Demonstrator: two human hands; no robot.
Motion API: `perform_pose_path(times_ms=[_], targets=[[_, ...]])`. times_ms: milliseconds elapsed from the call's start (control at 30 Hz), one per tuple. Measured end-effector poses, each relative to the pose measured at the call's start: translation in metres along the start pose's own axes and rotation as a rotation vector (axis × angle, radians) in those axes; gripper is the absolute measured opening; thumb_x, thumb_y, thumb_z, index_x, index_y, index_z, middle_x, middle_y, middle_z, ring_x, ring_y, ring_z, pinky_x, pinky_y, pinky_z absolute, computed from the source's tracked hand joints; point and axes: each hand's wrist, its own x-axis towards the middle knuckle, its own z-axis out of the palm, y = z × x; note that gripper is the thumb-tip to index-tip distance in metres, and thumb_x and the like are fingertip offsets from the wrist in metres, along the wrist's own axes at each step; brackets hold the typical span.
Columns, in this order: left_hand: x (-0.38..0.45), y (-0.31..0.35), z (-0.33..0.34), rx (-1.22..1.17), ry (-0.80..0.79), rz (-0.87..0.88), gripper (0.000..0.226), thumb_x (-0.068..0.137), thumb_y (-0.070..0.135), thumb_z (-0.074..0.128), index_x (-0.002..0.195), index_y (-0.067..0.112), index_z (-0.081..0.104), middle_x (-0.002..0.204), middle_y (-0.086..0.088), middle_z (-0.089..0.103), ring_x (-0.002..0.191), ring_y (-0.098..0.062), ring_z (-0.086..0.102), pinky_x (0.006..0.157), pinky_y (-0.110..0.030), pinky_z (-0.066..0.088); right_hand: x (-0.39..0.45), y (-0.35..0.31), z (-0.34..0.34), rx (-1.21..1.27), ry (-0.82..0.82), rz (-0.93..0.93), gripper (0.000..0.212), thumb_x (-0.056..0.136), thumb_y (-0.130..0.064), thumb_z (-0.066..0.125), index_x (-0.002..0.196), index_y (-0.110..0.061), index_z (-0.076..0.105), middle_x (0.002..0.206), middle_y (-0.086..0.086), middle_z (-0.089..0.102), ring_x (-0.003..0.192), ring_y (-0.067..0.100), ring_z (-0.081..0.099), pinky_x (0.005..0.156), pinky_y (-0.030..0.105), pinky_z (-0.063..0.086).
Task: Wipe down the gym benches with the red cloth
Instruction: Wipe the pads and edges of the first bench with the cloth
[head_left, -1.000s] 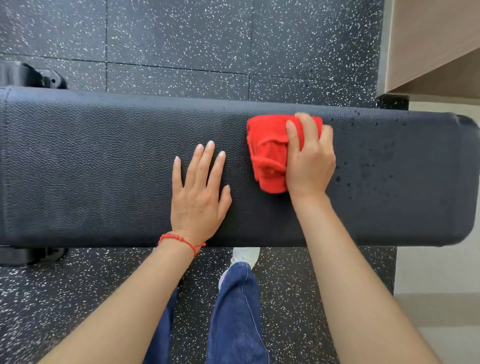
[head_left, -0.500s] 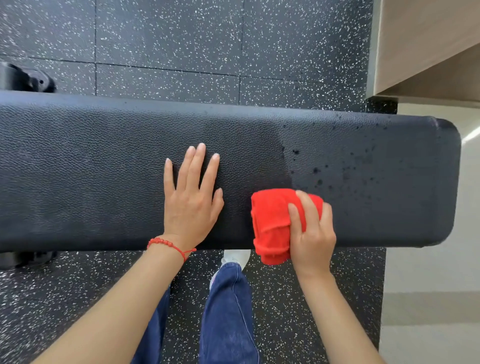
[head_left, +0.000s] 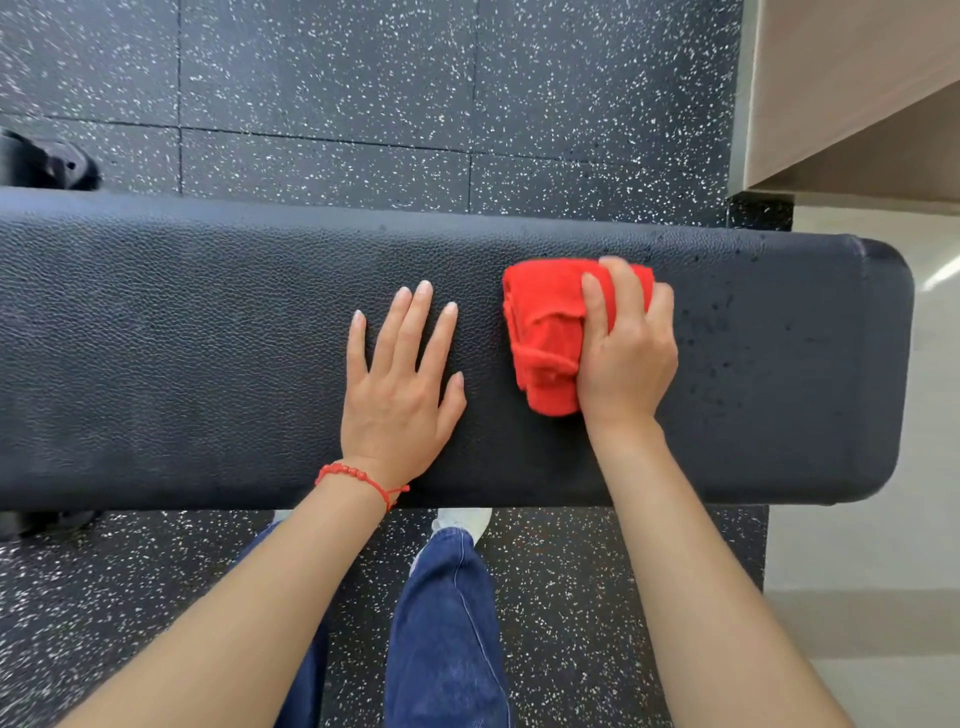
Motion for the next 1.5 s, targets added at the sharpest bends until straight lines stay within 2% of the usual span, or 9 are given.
perform_pose_path(times_ms=[167, 267, 467, 600, 700, 800, 967, 1200, 1500], targets=[[0.0, 0.001, 0.0, 0.004, 0.012, -0.008, 0.054, 0.089, 0.029, 0.042, 0.139, 0.008, 0.042, 0.148, -0.016, 0.034, 0.137, -0.029, 0.029, 0.11, -0.054, 0.017, 0.029, -0.002, 0.006, -0.014, -0.021, -0.004, 0.034, 0.092, -0.035, 0.049, 0.114, -0.014, 0.063, 0.094, 0.023, 0.056, 0.079, 0.04, 0.057, 0.058, 0.042, 0.045], [0.0, 0.001, 0.0, 0.003, -0.002, -0.013, 0.054, 0.089, 0.029, 0.042, 0.139, 0.009, 0.042, 0.148, -0.015, 0.034, 0.137, -0.029, 0.029, 0.111, -0.053, 0.017, 0.022, -0.002, 0.005, 0.005, -0.013, -0.018, 0.032, 0.091, -0.032, 0.051, 0.113, -0.011, 0.063, 0.092, 0.025, 0.056, 0.076, 0.041, 0.058, 0.055, 0.043, 0.046], [0.002, 0.002, -0.006, -0.016, -0.027, -0.007, 0.052, 0.089, 0.026, 0.043, 0.136, 0.005, 0.045, 0.145, -0.019, 0.036, 0.135, -0.033, 0.033, 0.109, -0.056, 0.019, -0.028, 0.021, -0.019, -0.016, -0.04, -0.018, 0.033, 0.09, -0.03, 0.05, 0.108, -0.007, 0.066, 0.085, 0.024, 0.058, 0.067, 0.039, 0.06, 0.051, 0.039, 0.05], [0.006, 0.013, -0.013, -0.059, -0.044, -0.063, 0.053, 0.088, 0.026, 0.042, 0.136, 0.002, 0.044, 0.143, -0.021, 0.038, 0.133, -0.036, 0.034, 0.108, -0.06, 0.019, -0.071, 0.039, -0.041, -0.033, -0.094, 0.007, 0.038, 0.091, -0.033, 0.045, 0.106, -0.005, 0.066, 0.084, 0.023, 0.058, 0.067, 0.036, 0.061, 0.053, 0.037, 0.053], [0.015, 0.032, -0.016, -0.105, -0.043, -0.03, 0.054, 0.089, 0.028, 0.041, 0.136, 0.002, 0.043, 0.143, -0.021, 0.039, 0.134, -0.036, 0.034, 0.107, -0.06, 0.018, -0.082, 0.047, -0.047, -0.046, -0.111, 0.004, 0.04, 0.093, -0.036, 0.042, 0.106, -0.006, 0.066, 0.085, 0.021, 0.058, 0.068, 0.036, 0.062, 0.053, 0.038, 0.054], [0.026, 0.055, -0.014, -0.128, -0.055, 0.031, 0.053, 0.088, 0.028, 0.041, 0.135, 0.004, 0.045, 0.144, -0.019, 0.038, 0.134, -0.034, 0.034, 0.108, -0.059, 0.019, -0.075, 0.049, -0.045, -0.055, -0.102, -0.026, 0.04, 0.093, -0.037, 0.042, 0.104, -0.008, 0.067, 0.083, 0.019, 0.059, 0.067, 0.033, 0.062, 0.051, 0.036, 0.053], [0.025, 0.061, 0.0, -0.093, -0.096, -0.003, 0.052, 0.09, 0.026, 0.038, 0.138, 0.005, 0.043, 0.147, -0.016, 0.035, 0.136, -0.032, 0.031, 0.109, -0.055, 0.018, -0.038, 0.052, -0.038, -0.03, -0.082, -0.069, 0.031, 0.088, -0.031, 0.052, 0.102, -0.009, 0.068, 0.079, 0.02, 0.059, 0.064, 0.034, 0.061, 0.05, 0.034, 0.051], [0.023, 0.062, 0.009, -0.054, -0.023, 0.0, 0.052, 0.09, 0.025, 0.04, 0.138, 0.006, 0.041, 0.147, -0.015, 0.035, 0.137, -0.029, 0.03, 0.11, -0.053, 0.016, 0.049, 0.047, -0.017, -0.006, -0.055, 0.026, 0.034, 0.091, -0.035, 0.049, 0.115, -0.014, 0.062, 0.097, 0.023, 0.056, 0.083, 0.041, 0.057, 0.061, 0.044, 0.046], [0.024, 0.063, 0.008, -0.036, -0.025, -0.002, 0.051, 0.091, 0.025, 0.039, 0.138, 0.004, 0.042, 0.147, -0.017, 0.035, 0.136, -0.031, 0.03, 0.11, -0.053, 0.015, 0.002, 0.075, -0.04, 0.042, -0.059, -0.065, 0.033, 0.089, -0.03, 0.05, 0.107, -0.006, 0.066, 0.086, 0.023, 0.059, 0.068, 0.038, 0.061, 0.053, 0.038, 0.051]])
